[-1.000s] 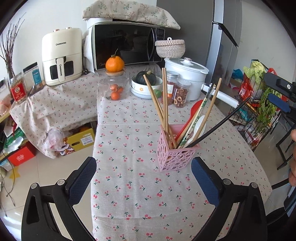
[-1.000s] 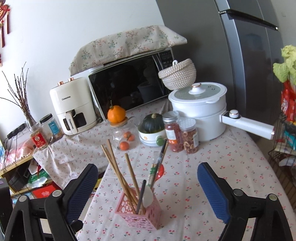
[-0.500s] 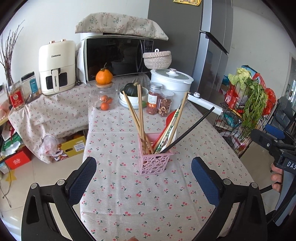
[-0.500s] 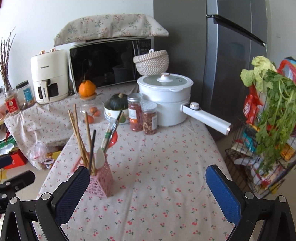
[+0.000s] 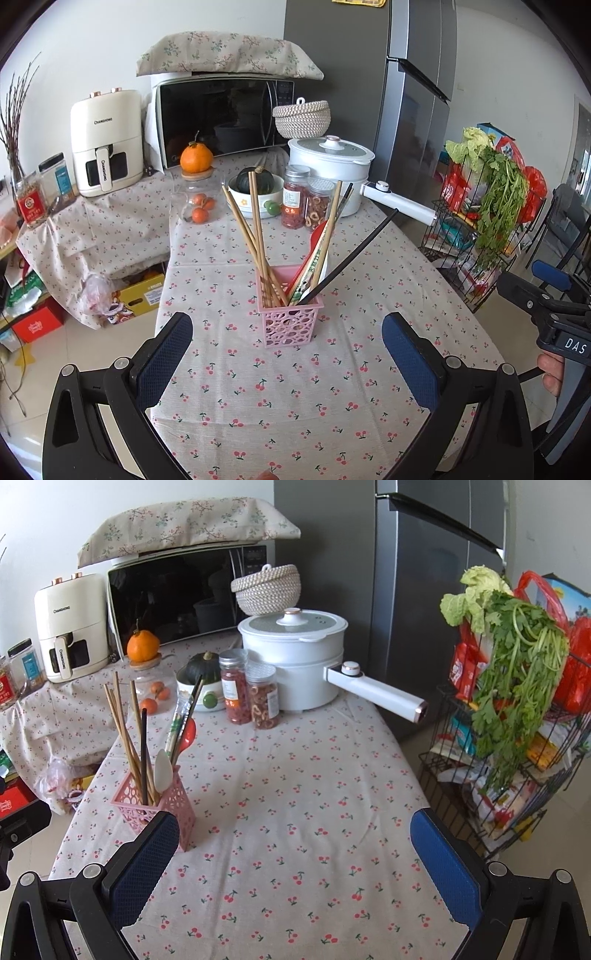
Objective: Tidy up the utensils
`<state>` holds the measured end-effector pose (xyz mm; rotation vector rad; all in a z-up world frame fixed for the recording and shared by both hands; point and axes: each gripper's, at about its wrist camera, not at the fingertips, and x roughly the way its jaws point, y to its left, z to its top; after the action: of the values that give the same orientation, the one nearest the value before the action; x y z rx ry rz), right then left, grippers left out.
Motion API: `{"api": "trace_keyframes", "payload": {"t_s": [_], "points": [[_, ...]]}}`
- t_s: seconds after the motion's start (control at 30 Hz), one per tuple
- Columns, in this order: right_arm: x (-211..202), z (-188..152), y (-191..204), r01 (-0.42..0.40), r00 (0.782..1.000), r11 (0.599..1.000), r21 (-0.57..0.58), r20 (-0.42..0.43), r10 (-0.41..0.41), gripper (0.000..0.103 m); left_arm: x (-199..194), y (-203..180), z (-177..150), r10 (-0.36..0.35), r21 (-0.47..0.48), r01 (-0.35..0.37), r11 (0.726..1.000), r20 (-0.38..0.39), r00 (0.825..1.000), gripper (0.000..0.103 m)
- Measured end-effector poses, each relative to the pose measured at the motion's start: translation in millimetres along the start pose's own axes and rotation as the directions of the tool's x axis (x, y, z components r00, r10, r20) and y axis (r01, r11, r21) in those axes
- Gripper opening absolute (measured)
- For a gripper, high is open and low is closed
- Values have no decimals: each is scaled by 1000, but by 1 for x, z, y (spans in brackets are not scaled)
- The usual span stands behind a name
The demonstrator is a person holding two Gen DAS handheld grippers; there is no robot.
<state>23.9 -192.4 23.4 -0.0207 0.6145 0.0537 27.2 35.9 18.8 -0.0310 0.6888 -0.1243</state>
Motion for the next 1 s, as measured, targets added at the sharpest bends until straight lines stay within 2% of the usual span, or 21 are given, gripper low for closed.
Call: {"api": "trace_keyframes", "payload": {"t_s": [0.23, 1.0], "points": [[-3, 0, 1, -3, 1000, 1000, 2, 3, 3, 103, 6, -4, -3, 4, 10, -3, 1000, -24, 1000, 103], [1, 0, 0, 2, 1000, 1000, 13, -10, -2, 103, 6, -5, -5, 0, 12, 1, 1000, -30, 1000, 103]]}}
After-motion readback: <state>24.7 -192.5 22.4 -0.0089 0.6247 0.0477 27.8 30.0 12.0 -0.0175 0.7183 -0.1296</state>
